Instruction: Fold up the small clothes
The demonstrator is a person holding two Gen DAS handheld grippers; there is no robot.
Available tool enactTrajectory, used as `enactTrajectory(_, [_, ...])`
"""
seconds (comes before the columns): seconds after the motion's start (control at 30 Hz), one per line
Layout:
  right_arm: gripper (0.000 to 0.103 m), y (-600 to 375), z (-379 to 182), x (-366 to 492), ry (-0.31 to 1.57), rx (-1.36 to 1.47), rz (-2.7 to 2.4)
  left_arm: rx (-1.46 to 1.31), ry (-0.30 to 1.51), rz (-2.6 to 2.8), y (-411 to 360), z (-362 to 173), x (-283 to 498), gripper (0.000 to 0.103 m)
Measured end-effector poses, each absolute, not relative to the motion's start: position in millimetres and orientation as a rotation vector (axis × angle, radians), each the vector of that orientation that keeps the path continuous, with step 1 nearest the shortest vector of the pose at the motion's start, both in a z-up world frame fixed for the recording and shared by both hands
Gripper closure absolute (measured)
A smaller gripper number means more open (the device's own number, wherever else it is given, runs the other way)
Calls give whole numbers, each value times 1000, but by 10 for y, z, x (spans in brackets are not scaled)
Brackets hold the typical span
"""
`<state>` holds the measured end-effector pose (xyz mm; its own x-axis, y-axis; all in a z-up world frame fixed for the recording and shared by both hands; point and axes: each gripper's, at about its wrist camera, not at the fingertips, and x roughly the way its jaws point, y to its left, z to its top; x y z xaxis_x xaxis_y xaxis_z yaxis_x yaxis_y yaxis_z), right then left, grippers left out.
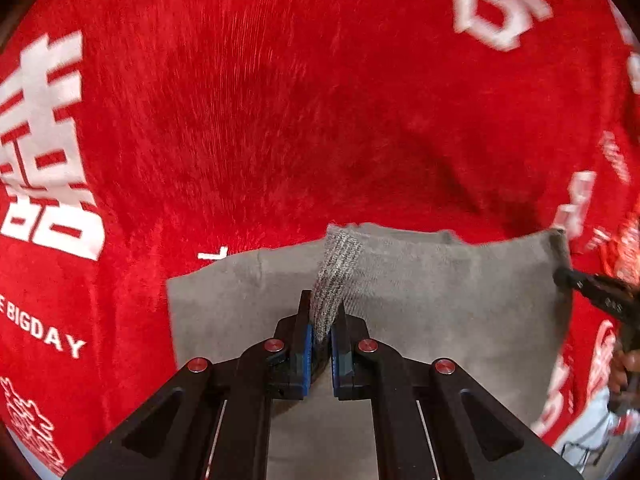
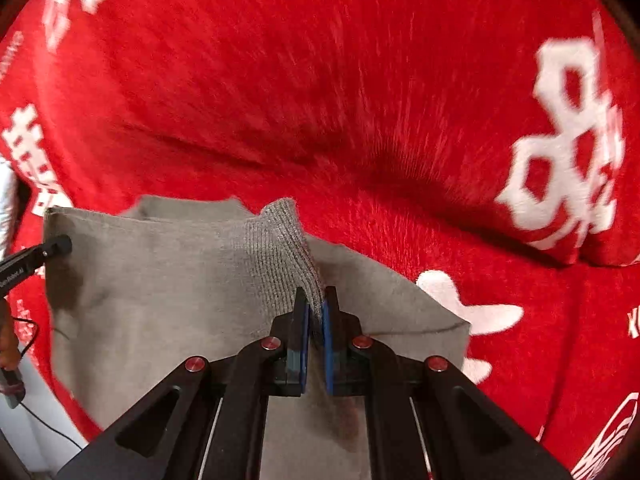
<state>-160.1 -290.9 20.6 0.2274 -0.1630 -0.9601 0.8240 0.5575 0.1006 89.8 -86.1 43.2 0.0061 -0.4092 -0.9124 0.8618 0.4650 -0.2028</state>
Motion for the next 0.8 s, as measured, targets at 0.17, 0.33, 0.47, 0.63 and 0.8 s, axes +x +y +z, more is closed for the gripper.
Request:
enactTrajectory(0.17, [96,-3033,-171,-1603,1184,776,-770,515,1242,-946,-1086,-89,978,95])
enactTrajectory(0.33, [93,-3053,-198,-1639,1187,781,-795,576,1240,-864,-1172,-341,1006,95])
enactTrajectory(0.47, [92,-3161,-112,-1812,1197,802,-887,555,1252,-769,-1133,-332,1182,94])
enactTrajectory(0.63, [92,-3092,73,-2086,1158,873,-867,638,1163,-690,-1014,-93,1298,94])
enactTrajectory(0.8, [92,-2788,190,-2143,1097,916,-753,568,1216,-768,-799,169,1308,94])
